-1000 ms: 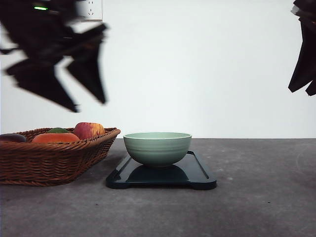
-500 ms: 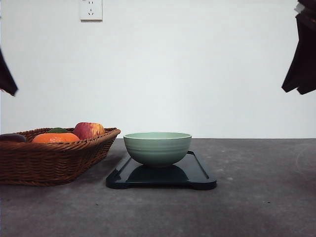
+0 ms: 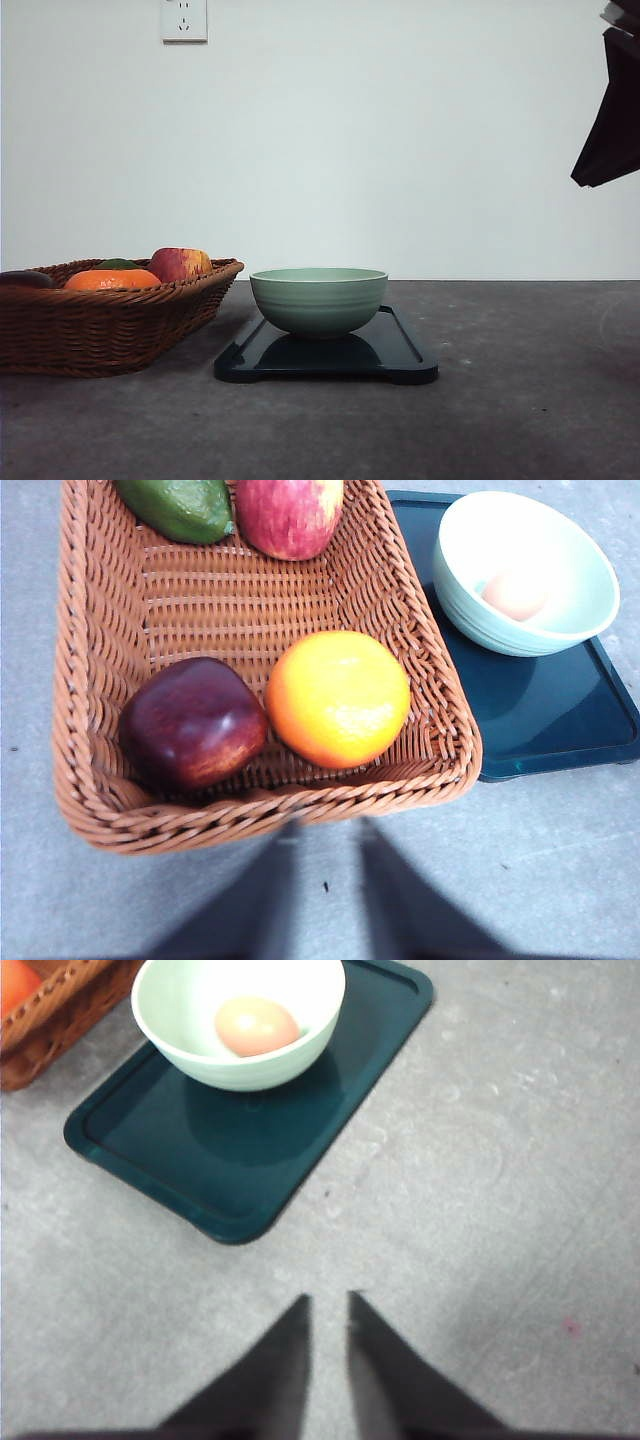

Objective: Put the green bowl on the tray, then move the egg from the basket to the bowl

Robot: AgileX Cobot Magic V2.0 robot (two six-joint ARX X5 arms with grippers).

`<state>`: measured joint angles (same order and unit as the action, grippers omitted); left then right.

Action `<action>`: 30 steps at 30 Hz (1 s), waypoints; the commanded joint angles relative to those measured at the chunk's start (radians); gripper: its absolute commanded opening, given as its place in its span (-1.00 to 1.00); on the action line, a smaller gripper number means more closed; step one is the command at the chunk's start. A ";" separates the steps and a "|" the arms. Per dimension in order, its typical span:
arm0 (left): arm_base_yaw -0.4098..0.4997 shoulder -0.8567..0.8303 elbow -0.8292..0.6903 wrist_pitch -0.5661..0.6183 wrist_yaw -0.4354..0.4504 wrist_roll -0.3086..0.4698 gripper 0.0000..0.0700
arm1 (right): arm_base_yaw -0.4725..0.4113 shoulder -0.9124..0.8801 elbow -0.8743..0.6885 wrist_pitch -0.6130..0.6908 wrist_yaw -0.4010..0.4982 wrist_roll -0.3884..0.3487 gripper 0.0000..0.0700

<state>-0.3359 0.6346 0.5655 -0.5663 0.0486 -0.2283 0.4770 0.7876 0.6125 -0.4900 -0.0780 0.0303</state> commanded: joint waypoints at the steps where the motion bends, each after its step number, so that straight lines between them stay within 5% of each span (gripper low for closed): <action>1: -0.004 0.000 0.004 0.005 0.001 0.000 -1.00 | 0.006 0.004 0.003 0.008 0.000 -0.005 -0.95; 14: -0.004 -0.002 0.004 0.013 0.001 0.000 -1.00 | 0.005 0.002 0.003 0.049 0.002 -0.005 -0.95; 17: 0.022 -0.022 -0.012 0.036 -0.001 0.053 -1.00 | 0.005 0.002 0.003 0.049 0.002 -0.005 -0.95; 24: 0.175 -0.252 -0.224 0.220 -0.001 0.086 -1.00 | 0.005 0.001 0.003 0.049 0.002 -0.005 -0.95; 30: 0.256 -0.468 -0.380 0.252 -0.002 0.128 -1.00 | 0.005 0.002 0.003 0.049 0.002 -0.005 -0.95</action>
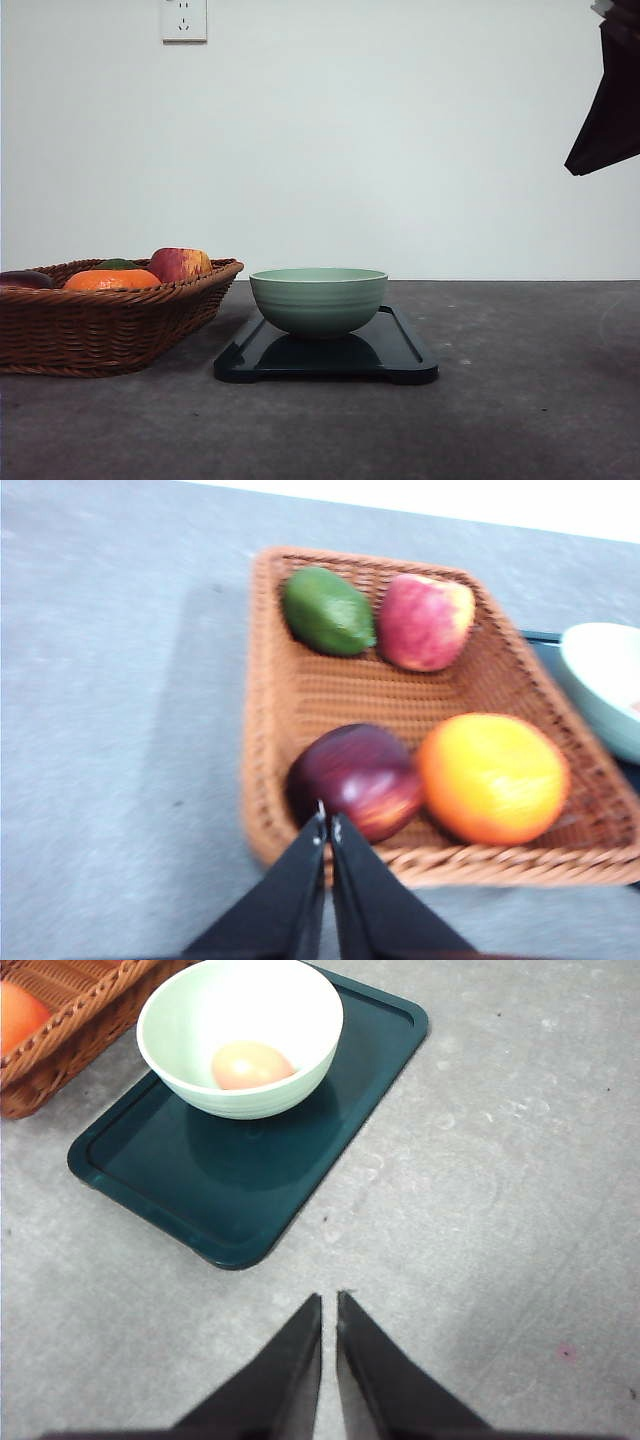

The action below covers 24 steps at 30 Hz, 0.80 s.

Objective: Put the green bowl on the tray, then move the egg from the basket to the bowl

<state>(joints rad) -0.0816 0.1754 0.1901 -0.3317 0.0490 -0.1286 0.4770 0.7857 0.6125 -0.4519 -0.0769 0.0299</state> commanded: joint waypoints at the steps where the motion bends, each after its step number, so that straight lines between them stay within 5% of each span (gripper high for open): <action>1: 0.011 -0.036 -0.024 0.018 -0.003 0.037 -1.00 | 0.005 0.003 0.003 0.011 0.001 -0.005 -0.95; 24: 0.064 -0.171 -0.167 0.122 -0.059 0.058 -1.00 | 0.005 0.003 0.003 0.011 0.000 -0.005 -0.95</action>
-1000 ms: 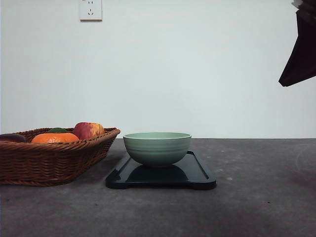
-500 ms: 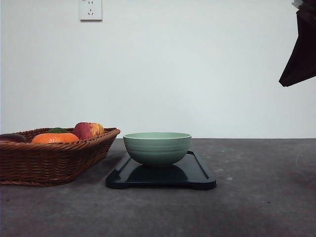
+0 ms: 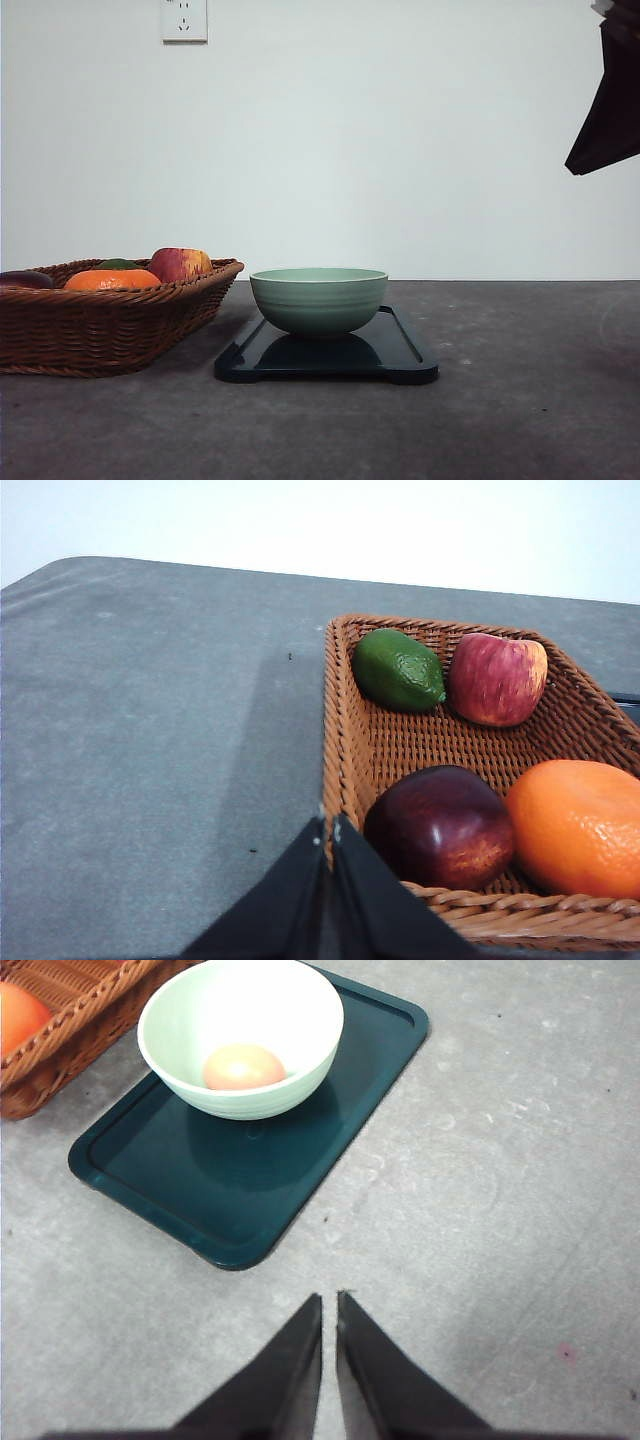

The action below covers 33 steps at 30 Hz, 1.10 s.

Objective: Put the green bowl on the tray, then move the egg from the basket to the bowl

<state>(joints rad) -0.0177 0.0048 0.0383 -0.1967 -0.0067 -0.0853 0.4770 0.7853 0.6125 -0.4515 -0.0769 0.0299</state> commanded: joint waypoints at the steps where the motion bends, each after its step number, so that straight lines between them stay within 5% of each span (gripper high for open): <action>1: 0.000 0.000 -0.016 -0.013 -0.003 0.015 -1.00 | 0.005 0.004 0.003 0.010 0.000 -0.005 -0.95; 7: 0.000 0.000 -0.016 -0.013 -0.003 0.015 -1.00 | 0.005 0.003 0.003 0.010 0.001 -0.007 -0.95; 12: 0.000 0.000 -0.016 -0.013 -0.003 0.015 -1.00 | -0.010 -0.047 -0.026 0.039 0.075 -0.105 -0.95; 21: 0.000 0.000 -0.016 -0.013 -0.003 0.015 -1.00 | -0.211 -0.444 -0.375 0.342 0.076 -0.121 -0.95; 26: 0.000 0.000 -0.015 -0.013 -0.003 0.015 -1.00 | -0.324 -0.653 -0.503 0.363 0.076 -0.115 -0.95; 33: 0.000 0.000 -0.015 -0.013 -0.003 0.015 -1.00 | -0.373 -0.782 -0.595 0.380 0.080 -0.115 -0.95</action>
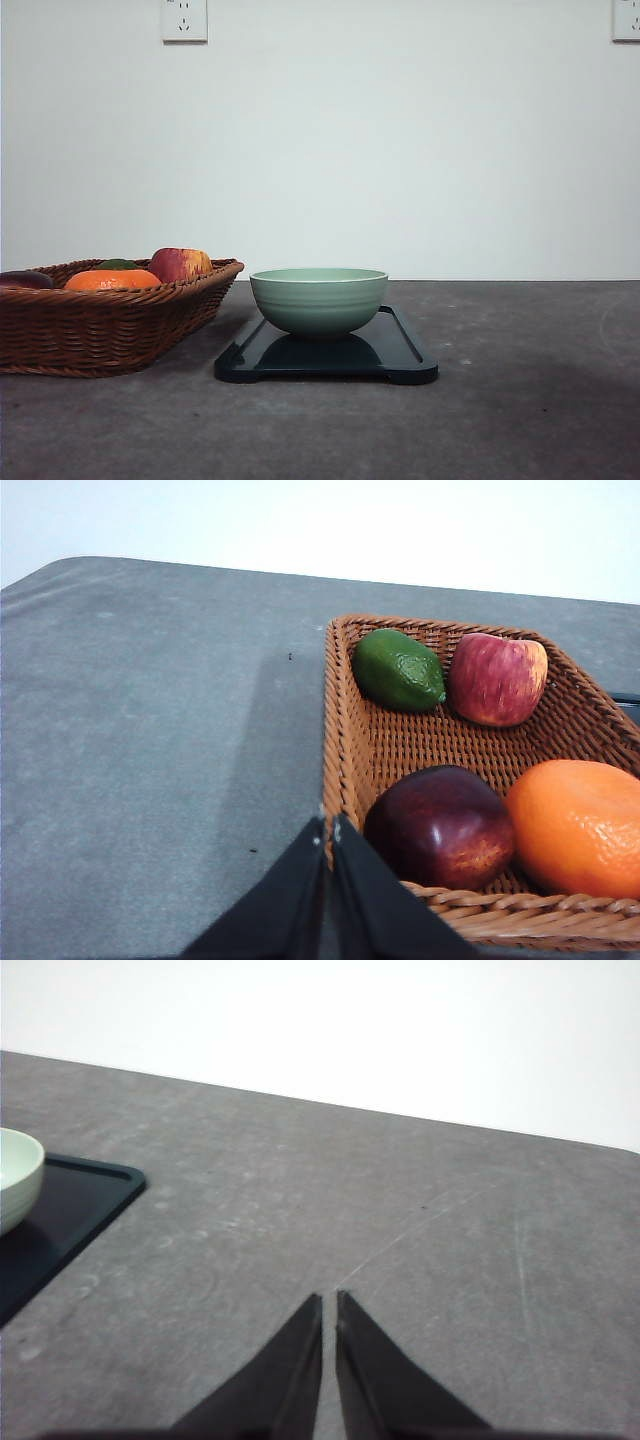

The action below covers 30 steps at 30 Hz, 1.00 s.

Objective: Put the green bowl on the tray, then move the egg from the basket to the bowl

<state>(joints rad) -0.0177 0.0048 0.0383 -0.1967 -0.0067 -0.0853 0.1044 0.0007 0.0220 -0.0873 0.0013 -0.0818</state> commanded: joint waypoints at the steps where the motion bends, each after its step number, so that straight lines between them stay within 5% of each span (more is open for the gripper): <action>1: 0.000 0.000 -0.015 -0.013 -0.003 0.015 -1.00 | -0.004 0.003 -0.009 0.016 0.002 -0.004 -0.95; 30: 0.000 0.000 -0.015 -0.013 -0.003 0.015 -1.00 | -0.017 0.003 -0.009 0.014 0.000 -0.004 -0.95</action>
<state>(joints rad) -0.0177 0.0051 0.0383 -0.1967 -0.0067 -0.0853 0.0891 0.0032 0.0166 -0.0849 0.0006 -0.0818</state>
